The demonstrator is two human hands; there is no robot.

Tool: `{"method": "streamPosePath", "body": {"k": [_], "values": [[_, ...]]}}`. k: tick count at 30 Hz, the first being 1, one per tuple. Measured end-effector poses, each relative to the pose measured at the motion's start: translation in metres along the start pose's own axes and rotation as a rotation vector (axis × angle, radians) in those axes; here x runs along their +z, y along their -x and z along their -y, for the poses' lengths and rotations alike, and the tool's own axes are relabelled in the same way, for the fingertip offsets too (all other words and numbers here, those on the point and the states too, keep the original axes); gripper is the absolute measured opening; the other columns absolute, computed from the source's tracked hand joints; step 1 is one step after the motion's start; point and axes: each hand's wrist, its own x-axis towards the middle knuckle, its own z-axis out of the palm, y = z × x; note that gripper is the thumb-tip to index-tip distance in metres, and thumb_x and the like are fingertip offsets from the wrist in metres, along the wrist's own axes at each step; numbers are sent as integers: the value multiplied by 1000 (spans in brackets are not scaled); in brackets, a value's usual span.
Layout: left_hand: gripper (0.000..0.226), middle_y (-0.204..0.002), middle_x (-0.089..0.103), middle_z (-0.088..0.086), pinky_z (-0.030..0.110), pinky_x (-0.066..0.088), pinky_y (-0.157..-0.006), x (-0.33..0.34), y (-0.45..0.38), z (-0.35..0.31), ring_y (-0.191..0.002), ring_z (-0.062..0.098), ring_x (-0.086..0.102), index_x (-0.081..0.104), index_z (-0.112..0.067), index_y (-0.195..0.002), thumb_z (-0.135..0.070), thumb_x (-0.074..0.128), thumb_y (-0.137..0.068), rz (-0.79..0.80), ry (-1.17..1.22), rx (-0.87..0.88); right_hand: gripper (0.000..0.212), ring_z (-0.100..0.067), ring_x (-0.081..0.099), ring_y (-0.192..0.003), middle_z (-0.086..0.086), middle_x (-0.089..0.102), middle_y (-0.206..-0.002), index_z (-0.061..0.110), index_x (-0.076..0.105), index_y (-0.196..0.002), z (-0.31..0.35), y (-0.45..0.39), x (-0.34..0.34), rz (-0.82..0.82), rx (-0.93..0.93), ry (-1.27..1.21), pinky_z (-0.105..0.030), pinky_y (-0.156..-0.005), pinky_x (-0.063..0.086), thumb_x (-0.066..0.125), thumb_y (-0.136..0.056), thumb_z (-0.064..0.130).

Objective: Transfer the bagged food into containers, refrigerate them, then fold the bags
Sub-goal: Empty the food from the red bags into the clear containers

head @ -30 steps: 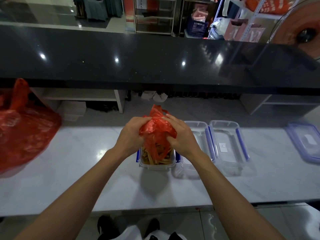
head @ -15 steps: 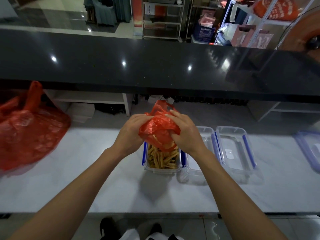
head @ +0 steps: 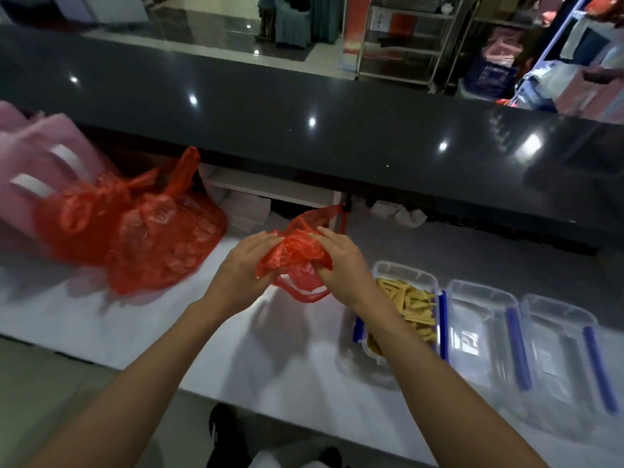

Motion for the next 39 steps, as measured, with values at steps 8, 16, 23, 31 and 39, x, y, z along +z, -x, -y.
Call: {"method": "streamPosePath", "body": {"k": [8, 16, 23, 31, 39], "values": [[65, -150, 52, 6, 45, 40, -113, -27, 15, 93, -136, 28, 48, 48, -16, -149, -45, 52, -90, 139, -133, -24, 78, -30, 32, -143, -5, 32, -161, 27, 32, -155, 40, -55, 81, 171, 81, 129, -44, -119, 28, 69, -88, 25], [67, -148, 54, -5, 45, 40, -112, -70, -17, 127, -139, 18, 44, 51, -24, -146, -57, 48, -88, 227, -102, 17, 100, -18, -3, -153, 6, -1, -168, 39, 7, -158, 75, -72, 82, 267, 180, 172, -43, -123, 2, 64, -81, 68], [34, -120, 69, 1, 44, 51, -96, -126, -39, 160, -115, 21, 61, 69, -15, -123, -22, 62, -91, -59, -72, 98, 79, -13, 17, -150, 9, 27, -162, 37, 35, -152, 134, -103, 75, 188, 114, 89, -38, -121, 16, 57, -85, 71], [37, -120, 70, 6, 30, 43, -105, -171, -17, 218, -114, 23, 62, 69, -11, -122, -13, 52, -89, -178, -46, -98, 58, -19, 45, -138, -2, 51, -148, 20, 51, -144, 207, -167, 158, 65, 16, -50, -32, -117, 32, 66, -93, 42], [44, -122, 73, 8, 33, 47, -105, -187, 1, 245, -113, 25, 68, 71, -9, -124, 6, 57, -85, -100, -30, -209, 61, -27, 50, -125, -7, 57, -132, 15, 52, -141, 230, -179, 205, -6, 117, -25, -39, -108, 41, 72, -87, 37]]}}
